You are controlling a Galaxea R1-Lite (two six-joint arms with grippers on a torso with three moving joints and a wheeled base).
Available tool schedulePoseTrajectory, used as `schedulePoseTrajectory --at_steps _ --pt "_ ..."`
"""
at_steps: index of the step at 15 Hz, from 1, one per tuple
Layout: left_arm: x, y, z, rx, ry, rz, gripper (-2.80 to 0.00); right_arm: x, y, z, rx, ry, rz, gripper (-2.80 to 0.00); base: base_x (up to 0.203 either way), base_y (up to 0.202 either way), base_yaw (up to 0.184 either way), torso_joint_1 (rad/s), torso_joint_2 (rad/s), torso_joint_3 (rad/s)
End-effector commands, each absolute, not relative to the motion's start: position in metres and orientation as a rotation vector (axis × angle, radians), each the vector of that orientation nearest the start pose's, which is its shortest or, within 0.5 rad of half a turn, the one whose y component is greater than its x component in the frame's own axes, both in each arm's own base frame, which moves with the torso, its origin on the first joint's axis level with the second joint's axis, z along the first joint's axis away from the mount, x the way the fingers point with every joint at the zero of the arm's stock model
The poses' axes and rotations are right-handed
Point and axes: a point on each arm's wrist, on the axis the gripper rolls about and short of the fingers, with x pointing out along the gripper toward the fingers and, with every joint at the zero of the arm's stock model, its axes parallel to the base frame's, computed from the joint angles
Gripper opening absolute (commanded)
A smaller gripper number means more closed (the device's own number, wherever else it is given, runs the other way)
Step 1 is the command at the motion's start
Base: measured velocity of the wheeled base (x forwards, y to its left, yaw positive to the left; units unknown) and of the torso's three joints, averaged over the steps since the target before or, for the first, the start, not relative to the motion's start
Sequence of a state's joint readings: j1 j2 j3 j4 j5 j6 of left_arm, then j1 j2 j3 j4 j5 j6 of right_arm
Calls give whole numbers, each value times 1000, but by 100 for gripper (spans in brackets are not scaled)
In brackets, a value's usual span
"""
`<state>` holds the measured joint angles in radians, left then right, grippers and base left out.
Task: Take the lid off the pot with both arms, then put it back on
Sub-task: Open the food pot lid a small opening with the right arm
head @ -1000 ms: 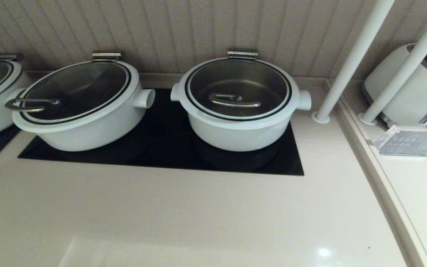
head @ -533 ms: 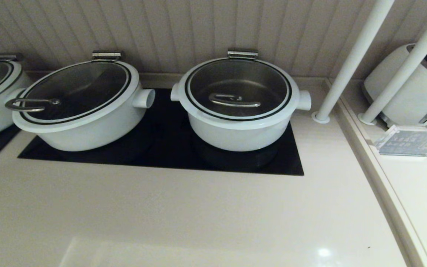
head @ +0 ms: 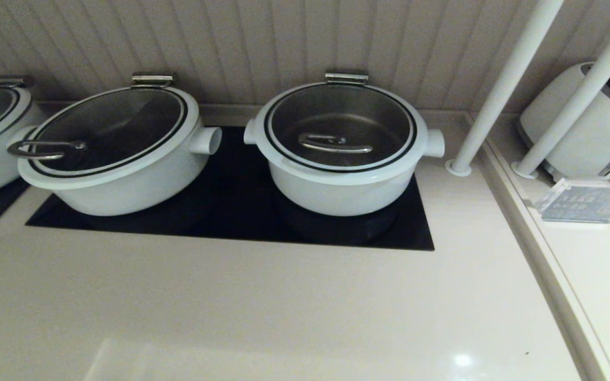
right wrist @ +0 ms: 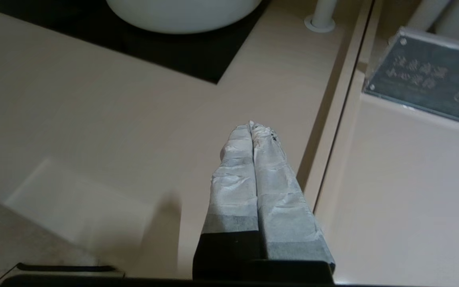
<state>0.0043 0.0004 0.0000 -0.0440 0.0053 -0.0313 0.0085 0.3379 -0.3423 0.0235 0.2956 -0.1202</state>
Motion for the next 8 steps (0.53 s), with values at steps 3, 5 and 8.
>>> schedulePoseTrajectory --at_steps 3,5,8 --pt "-23 0 80 -32 -45 10 -280 71 10 194 -130 128 424 -280 0 0 0 0 0 0" --pt "-23 0 80 -32 -45 10 -280 104 19 204 -151 115 602 -280 0 0 0 0 0 0" --pt "-23 0 80 -32 -45 10 -280 137 52 215 -168 109 880 -280 0 0 0 0 0 0"
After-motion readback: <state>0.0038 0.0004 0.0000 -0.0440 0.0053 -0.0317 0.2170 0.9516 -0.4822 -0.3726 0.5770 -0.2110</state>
